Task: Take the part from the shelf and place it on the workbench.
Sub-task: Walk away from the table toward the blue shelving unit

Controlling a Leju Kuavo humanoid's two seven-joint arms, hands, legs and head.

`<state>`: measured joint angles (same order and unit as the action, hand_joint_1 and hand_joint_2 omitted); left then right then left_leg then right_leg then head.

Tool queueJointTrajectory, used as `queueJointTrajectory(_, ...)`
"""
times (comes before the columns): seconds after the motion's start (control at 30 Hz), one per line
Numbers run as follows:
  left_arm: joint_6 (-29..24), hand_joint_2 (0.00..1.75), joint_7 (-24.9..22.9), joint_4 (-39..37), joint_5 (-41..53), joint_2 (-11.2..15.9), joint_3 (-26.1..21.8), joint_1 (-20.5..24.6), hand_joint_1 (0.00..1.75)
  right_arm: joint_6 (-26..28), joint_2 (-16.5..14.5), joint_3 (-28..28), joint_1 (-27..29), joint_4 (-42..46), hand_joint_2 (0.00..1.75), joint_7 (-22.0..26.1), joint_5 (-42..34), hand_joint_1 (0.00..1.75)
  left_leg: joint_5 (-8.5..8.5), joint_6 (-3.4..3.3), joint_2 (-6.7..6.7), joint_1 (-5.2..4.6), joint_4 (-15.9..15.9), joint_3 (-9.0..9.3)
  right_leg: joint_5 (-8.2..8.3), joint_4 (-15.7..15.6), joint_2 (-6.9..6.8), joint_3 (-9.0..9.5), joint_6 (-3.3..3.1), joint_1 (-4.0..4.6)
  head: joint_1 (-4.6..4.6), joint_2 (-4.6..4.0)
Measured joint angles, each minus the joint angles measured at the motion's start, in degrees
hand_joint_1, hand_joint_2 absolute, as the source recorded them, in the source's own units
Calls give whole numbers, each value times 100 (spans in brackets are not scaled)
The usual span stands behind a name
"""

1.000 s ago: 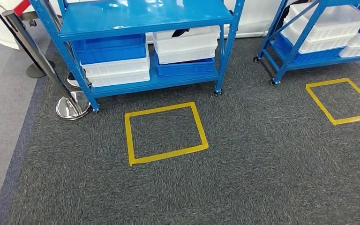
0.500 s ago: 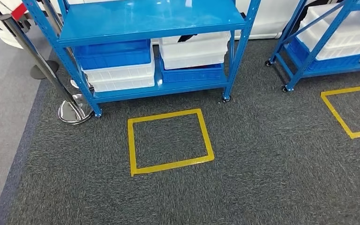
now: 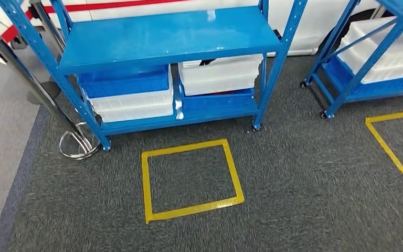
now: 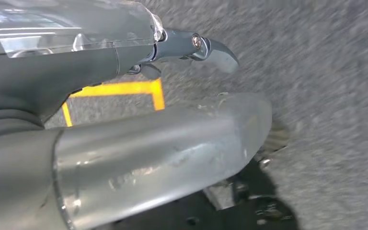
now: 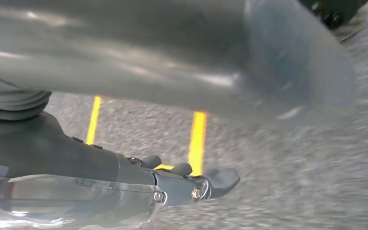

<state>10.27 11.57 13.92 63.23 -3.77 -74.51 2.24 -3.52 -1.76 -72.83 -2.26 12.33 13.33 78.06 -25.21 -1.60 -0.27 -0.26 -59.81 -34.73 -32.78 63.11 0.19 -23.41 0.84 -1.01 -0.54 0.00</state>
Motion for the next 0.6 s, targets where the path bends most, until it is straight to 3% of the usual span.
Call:
queueJointTrajectory(0.03, 0, 0, 2, 0, 0, 4, 0, 14, 0, -4, -4, 0, -25, -1, 0, 4, -1, 0, -42, -38, -7, 9, 74, 110, 98, 396, -3, -257, 15, -6, -2, 0)
queueJointTrajectory(0.07, -1, 0, 4, 0, 0, 4, 0, 21, 0, -9, -8, 0, -37, -1, 0, 6, -1, 0, -94, -67, -9, 17, 146, 230, 97, 790, -5, -553, 21, -10, -8, 0)
queueJointTrajectory(0.1, -2, 0, 5, 0, 0, 5, 0, 23, 0, -13, -11, -1, -29, -1, 0, 5, -1, 0, -159, -89, -13, 20, 200, 350, -41, 1083, -5, -842, 25, -10, -10, 0)
queueJointTrajectory(0.13, -3, 0, 6, 0, 0, 5, 0, 21, 0, -15, -12, -2, -13, -1, 0, 3, -1, 0, -233, -93, -29, 21, 243, 480, -288, 1254, -4, -1101, 37, -12, -11, 0)
queueJointTrajectory(0.2, -4, 0, 5, 0, 0, 4, -1, 4, 0, -14, -7, -9, 35, -1, 0, -2, -1, 0, -411, -78, -81, 28, 287, 747, -777, 1213, -5, -1452, 56, -13, -14, 0)
queueJointTrajectory(0.23, -4, 0, 4, 0, 2, 2, -2, -7, 0, -14, -5, -14, 52, -1, 0, -2, -1, 0, -515, -64, -104, 33, 295, 883, -844, 1041, -5, -1566, 57, -11, -16, 0)
queueJointTrajectory(0.27, -4, 0, 3, 0, 4, -1, -2, -16, 0, -14, -3, -20, 72, -1, 0, -2, -1, 0, -627, -48, -117, 37, 299, 1016, -665, 785, -6, -1649, 43, -5, -18, 0)
queueJointTrajectory(0.37, -3, 0, -2, -8, 13, -16, -2, -30, 0, -15, 7, -43, 120, -1, 0, -3, -1, 0, -971, 23, -141, 15, 321, 1348, 838, -11, 0, -1788, -37, 41, -24, 1)
queueJointTrajectory(0.4, -2, 0, -2, -10, 14, -18, -2, -22, 0, -15, 9, -50, 117, -1, 0, -5, -1, 0, -1035, 61, -148, 3, 341, 1450, 1104, -121, 10, -1778, -65, 51, -18, 1)
queueJointTrajectory(0.43, -2, 0, -2, -10, 15, -15, -2, 2, 0, -15, 9, -55, 104, -1, 0, -5, -1, 0, -1018, 104, -154, -6, 314, 1493, 1086, -137, 20, -1719, -91, 52, -9, 1)
queueJointTrajectory(0.5, -3, 0, 2, -10, 16, 1, -2, 33, 0, -15, 1, -61, 85, -1, 87, 0, -1, 0, -742, 176, -126, -3, -147, 1336, 951, -230, 28, -1515, -168, 29, 11, 1)
queueJointTrajectory(0.53, -2, 0, 3, -10, 17, 6, -2, 46, 0, -15, -2, -65, 83, -1, 131, 3, -1, 0, -587, 205, -104, 6, -545, 1105, 890, -286, 26, -1387, -203, 19, 27, 1)
queueJointTrajectory(0.57, -1, 0, 4, -10, 17, 9, -1, 51, 0, -19, -6, -69, 81, -1, 175, 7, -1, 0, -548, 234, -79, 19, -967, 827, 820, -349, 25, -1245, -229, 13, 42, 1)
queueJointTrajectory(0.6, 0, 0, 5, -11, 19, 5, -1, 52, 0, -33, -5, -73, 83, -1, 175, 11, -12, 0, -660, 263, -58, 31, -1284, 556, 739, -401, 27, -1103, -243, 14, 52, 1)
